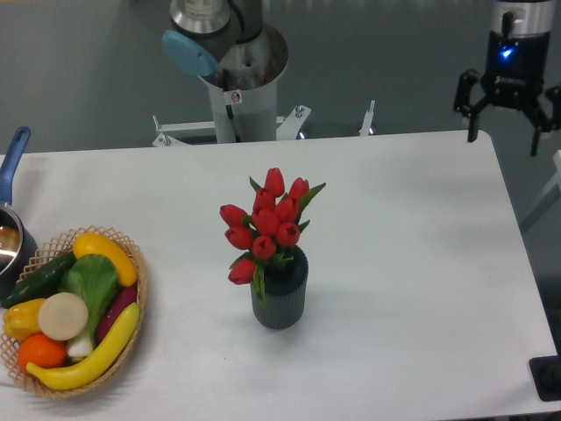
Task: Pick up the flowers from the vase
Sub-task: 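Move the open gripper down toward the red tulip stems above the vase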
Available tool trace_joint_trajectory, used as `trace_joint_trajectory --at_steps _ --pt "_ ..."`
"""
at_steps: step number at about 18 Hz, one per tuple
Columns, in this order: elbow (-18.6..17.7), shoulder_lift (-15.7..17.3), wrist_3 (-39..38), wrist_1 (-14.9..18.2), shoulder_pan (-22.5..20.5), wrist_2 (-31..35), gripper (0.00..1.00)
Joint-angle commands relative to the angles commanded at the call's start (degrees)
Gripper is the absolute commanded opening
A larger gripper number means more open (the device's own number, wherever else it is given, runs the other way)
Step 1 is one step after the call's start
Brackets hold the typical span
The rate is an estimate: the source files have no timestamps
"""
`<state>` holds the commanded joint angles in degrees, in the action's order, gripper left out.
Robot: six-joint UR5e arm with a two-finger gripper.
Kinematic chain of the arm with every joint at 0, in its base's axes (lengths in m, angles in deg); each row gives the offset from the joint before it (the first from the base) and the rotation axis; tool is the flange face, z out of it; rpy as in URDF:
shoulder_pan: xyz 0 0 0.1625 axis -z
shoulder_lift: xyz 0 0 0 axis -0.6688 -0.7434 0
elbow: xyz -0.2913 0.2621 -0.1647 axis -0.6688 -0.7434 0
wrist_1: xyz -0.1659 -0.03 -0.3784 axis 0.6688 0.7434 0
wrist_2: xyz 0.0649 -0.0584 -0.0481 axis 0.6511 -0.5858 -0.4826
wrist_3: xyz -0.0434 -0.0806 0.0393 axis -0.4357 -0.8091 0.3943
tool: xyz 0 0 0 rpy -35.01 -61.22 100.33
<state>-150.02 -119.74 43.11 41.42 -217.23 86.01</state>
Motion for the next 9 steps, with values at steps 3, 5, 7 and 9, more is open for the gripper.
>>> trace_joint_trajectory --at_steps 3,5,7,9 --pt "-2.6 0.3 -0.8 0.0 0.7 -0.8 1.0" --pt "-3.3 0.2 -1.7 -0.1 1.9 -2.8 1.0" --pt "-4.7 0.2 -3.4 0.0 2.1 -6.2 1.0" --pt "-5.8 0.1 -4.7 -0.1 2.3 -9.8 1.0"
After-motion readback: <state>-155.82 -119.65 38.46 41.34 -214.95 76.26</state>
